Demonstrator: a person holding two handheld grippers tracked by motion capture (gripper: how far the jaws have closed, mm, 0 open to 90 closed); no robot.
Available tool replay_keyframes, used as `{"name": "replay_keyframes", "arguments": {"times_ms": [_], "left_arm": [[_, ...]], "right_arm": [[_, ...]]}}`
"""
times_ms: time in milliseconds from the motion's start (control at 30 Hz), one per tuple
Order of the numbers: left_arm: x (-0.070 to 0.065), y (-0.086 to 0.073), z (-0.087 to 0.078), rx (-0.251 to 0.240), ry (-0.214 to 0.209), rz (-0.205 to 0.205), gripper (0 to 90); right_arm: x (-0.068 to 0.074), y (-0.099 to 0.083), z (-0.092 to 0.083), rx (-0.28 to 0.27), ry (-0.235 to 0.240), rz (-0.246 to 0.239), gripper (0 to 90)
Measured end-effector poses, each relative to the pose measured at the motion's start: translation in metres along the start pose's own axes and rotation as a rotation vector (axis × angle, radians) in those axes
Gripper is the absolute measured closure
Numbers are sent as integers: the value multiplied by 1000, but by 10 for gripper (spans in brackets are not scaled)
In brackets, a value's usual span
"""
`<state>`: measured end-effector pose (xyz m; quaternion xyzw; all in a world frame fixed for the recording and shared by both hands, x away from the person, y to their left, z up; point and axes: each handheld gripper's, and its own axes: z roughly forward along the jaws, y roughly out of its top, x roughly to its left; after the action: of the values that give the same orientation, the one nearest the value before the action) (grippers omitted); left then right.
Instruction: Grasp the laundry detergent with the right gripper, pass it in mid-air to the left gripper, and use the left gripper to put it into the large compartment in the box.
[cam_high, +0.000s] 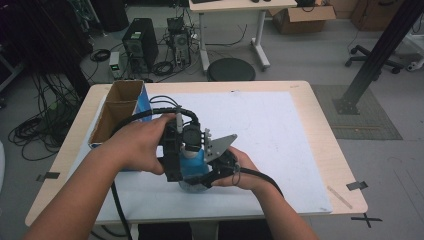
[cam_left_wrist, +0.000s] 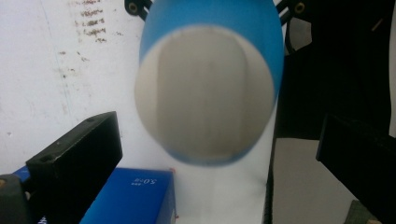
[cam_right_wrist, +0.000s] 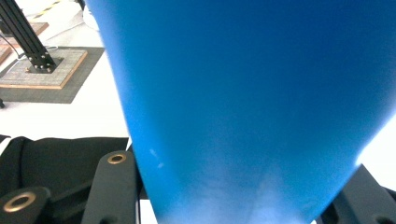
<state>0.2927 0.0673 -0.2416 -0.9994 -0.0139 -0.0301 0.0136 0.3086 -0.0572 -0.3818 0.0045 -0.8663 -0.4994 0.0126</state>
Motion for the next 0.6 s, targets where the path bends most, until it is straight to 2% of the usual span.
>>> {"name": "replay_keyframes", "arguments": {"times_ms": [167, 300, 433, 600], "left_arm": [[-2, 1, 2, -5, -5, -4, 6], [-2, 2, 4, 2, -4, -1, 7], [-2, 1, 5, 3, -5, -5, 7], [-3, -1, 8, 0, -1, -13, 7]], "right_arm": [[2, 5, 6, -14, 13, 6, 458], [2, 8, 10, -9, 2, -13, 458], [4, 11, 13, -17, 12, 0, 458], [4, 14, 14, -17, 9, -16, 457]]}}
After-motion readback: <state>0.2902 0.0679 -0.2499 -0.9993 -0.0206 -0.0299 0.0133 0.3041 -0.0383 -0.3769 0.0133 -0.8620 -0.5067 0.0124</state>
